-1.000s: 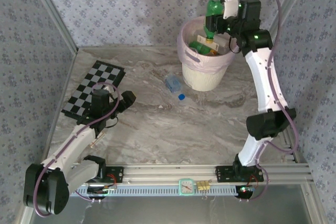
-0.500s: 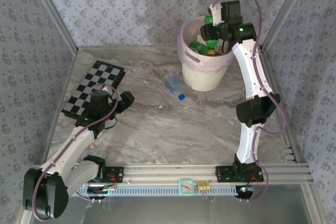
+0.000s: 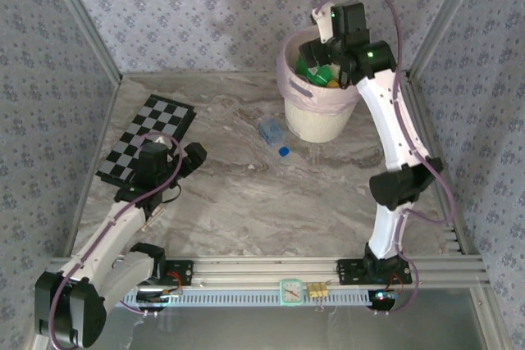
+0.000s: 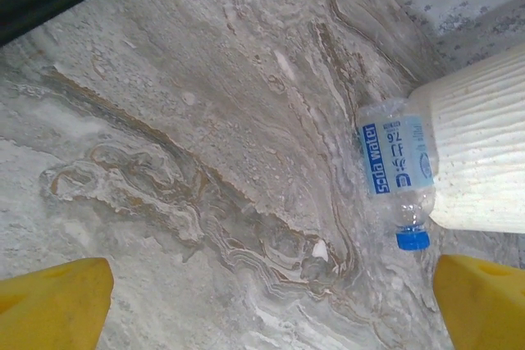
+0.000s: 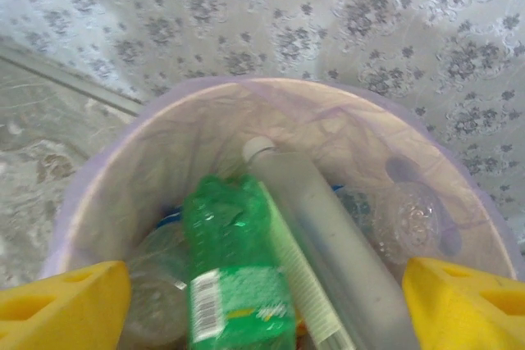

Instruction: Put the plastic bottles in the bin

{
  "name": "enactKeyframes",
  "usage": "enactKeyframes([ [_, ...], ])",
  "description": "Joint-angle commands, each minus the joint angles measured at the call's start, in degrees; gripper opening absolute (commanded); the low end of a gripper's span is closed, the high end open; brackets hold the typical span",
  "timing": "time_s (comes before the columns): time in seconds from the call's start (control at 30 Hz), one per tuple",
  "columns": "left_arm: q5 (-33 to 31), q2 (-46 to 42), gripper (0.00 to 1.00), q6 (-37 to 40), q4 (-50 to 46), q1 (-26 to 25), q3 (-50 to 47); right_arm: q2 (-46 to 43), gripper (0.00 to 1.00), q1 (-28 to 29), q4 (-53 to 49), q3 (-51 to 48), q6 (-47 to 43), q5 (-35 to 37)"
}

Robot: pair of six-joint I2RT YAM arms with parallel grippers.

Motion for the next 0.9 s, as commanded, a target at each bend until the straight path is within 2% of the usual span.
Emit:
enactKeyframes([
  [0.0,-3.2,-1.3,1.0,-0.1,-1.6,0.0,-0.6,-8.2,0.88,3.7,6.4,-8.5,-1.6,-1.3],
  [0.23,-6.5,-3.0,1.0,-1.7,-2.5,2.5,-0.8,-17.7,0.9,11.4,16.9,-29.9,3.4,-10.4],
  [0.37,-7.7,-3.6,1.0,-2.9,-2.6,4.0,-0.7,-18.8,0.89,15.3,19.7,-37.5,5.6,-10.4],
  [0.5,-8.6,-4.2,1.0,-3.3,-2.9,4.3,-0.7,-15.9,0.88,17.8,20.3,-42.9,7.7,-7.5],
  [0.63,-8.7,-5.1,1.0,-3.0,-3.6,4.4,-1.0,-8.6,0.87,18.9,16.3,-41.9,9.3,-3.3],
  [0.87,-5.1,-4.0,1.0,-1.1,-2.5,4.6,-1.1,8.0,0.88,21.3,6.6,-30.1,12.0,6.1],
])
